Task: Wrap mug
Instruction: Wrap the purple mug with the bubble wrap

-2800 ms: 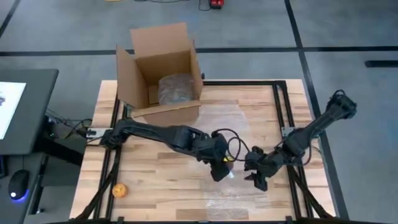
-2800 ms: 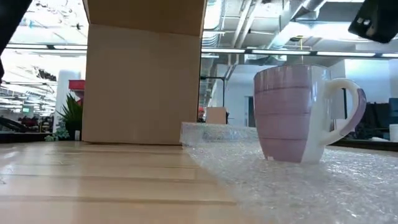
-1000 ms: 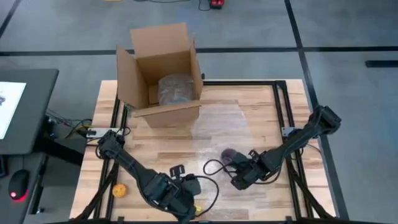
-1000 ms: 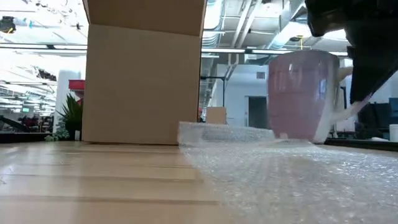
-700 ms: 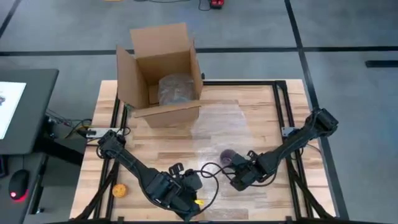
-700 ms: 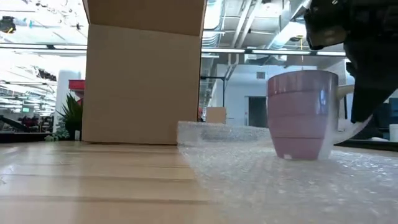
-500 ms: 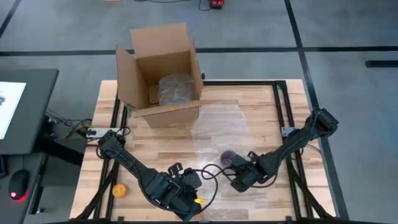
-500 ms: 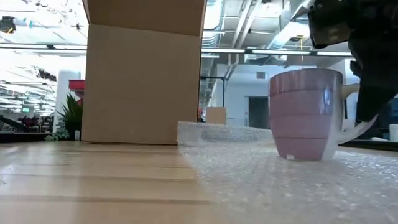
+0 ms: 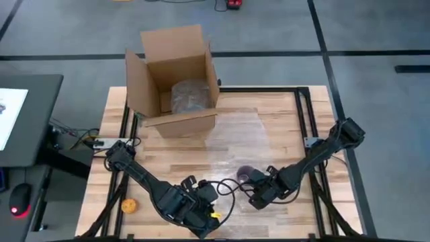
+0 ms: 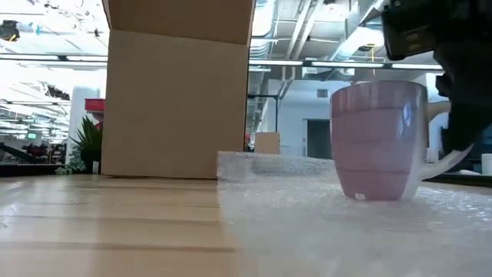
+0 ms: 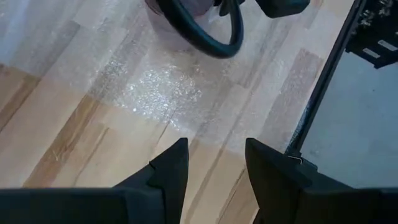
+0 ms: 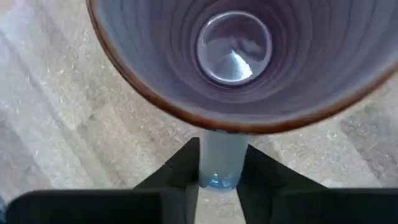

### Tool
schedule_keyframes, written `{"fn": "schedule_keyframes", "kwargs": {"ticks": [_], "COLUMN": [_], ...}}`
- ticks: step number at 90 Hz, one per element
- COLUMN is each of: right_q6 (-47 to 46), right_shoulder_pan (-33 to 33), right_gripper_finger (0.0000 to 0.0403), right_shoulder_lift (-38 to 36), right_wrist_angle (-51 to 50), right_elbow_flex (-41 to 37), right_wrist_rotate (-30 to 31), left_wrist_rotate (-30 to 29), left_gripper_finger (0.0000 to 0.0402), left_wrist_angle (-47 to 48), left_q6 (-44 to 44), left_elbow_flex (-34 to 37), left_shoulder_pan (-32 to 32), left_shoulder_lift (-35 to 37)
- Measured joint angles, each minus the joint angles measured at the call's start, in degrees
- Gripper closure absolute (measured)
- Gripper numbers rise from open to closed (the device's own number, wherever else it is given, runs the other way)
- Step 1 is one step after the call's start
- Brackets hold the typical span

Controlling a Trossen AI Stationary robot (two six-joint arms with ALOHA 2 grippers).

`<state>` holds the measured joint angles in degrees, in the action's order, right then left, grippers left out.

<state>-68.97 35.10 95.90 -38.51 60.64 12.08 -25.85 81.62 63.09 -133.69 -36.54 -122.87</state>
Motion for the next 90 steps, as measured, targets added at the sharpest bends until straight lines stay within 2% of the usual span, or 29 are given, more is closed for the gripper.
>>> {"fn": "schedule_keyframes", "kwargs": {"ticks": [18, 29, 53, 66, 83, 90], "right_q6": [2.82, 3.14, 3.49, 4.22, 10.55, 12.37], "right_shoulder_pan": [0.33, 1.25, 5.03, 7.81, 12.76, 15.25], "right_gripper_finger": [0.0228, 0.0202, 0.0207, 0.0214, 0.0216, 0.0216], "right_shoulder_lift": [-0.76, -2.33, -6.35, -8.96, -9.59, -8.85], "right_wrist_angle": [-1.05, -5.23, -12.82, -12.58, -11.73, -7.29], "right_elbow_flex": [0.38, 2.62, 6.38, 6.38, 6.40, 5.39], "right_wrist_rotate": [-0.48, 0.05, 6.05, 7.86, 8.08, 7.94], "left_wrist_rotate": [0.00, 0.00, 0.00, -0.02, -0.36, -0.47], "left_gripper_finger": [0.0263, 0.0263, 0.0263, 0.0263, 0.0263, 0.0263], "left_wrist_angle": [0.11, 0.11, 0.13, 0.13, 0.15, 0.15], "left_q6": [-0.55, 0.50, -0.70, -0.39, -0.31, -0.53], "left_elbow_flex": [-0.02, -0.02, -0.02, -0.02, -0.02, -0.02], "left_shoulder_pan": [0.20, 0.20, 0.24, 0.24, 0.24, 0.30], "left_shoulder_lift": [-0.02, -0.02, -0.02, -0.02, -0.02, -0.02]}}
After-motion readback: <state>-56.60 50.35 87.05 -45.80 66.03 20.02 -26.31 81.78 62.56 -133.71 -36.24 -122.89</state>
